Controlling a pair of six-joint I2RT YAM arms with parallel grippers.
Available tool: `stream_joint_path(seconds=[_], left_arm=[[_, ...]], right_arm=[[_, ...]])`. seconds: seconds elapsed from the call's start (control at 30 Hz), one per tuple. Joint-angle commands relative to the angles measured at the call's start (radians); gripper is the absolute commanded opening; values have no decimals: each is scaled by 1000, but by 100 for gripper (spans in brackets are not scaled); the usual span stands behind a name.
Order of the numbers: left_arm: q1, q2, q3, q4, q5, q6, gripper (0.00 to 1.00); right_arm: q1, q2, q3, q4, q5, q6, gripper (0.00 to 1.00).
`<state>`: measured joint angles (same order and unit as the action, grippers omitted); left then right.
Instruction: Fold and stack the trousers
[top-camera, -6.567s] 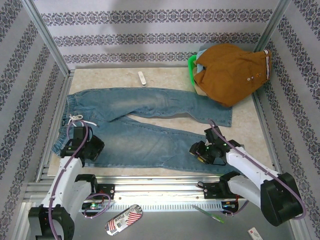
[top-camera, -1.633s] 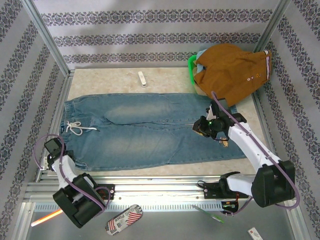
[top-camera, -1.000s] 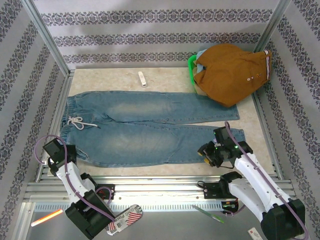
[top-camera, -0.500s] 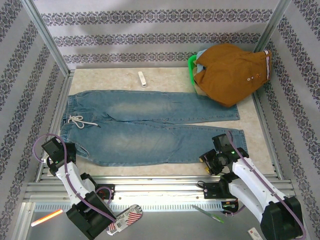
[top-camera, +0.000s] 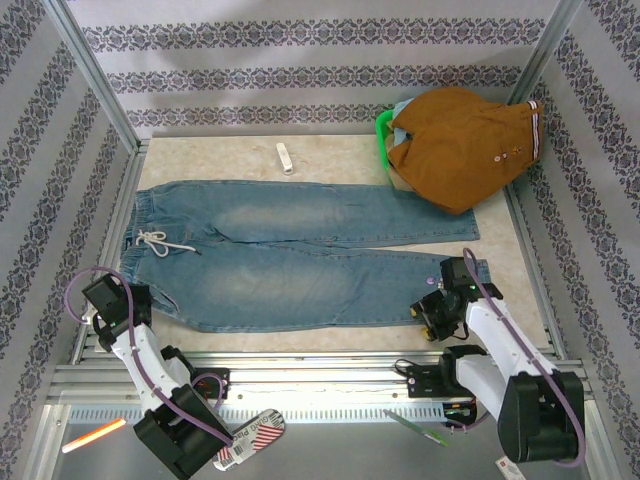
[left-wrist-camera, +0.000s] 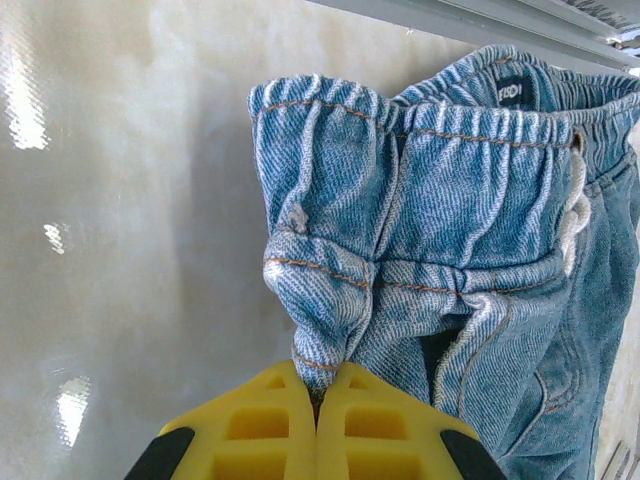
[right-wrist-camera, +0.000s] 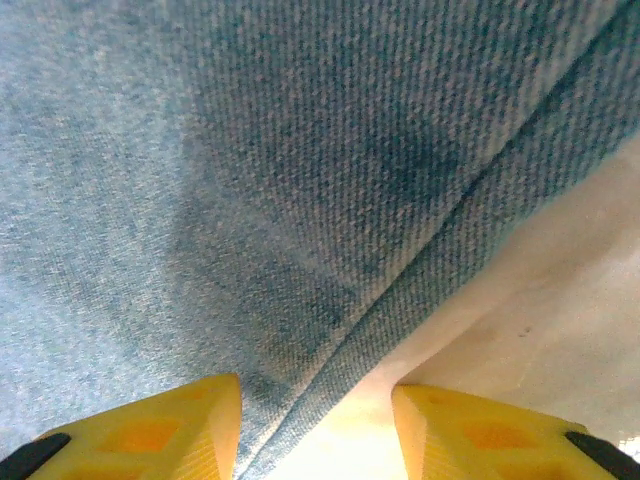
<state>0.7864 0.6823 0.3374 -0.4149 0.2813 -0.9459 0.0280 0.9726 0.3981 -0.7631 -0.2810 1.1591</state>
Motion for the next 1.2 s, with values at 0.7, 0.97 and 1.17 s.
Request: stream_joint_path(seconds=[0.7,0.97,1.17], left_arm=[[-6,-57,401,-195,118,-13,0],[-6,-119,583,-383,107,8,0],[-6,-125,682,-494,114,26,0]], right_arm=[[-28,-258,307,-97,-31,-278,0],[-23,-419,437,-265,-87,-346,0],[16,-489,517,-317,-62,-363,0]])
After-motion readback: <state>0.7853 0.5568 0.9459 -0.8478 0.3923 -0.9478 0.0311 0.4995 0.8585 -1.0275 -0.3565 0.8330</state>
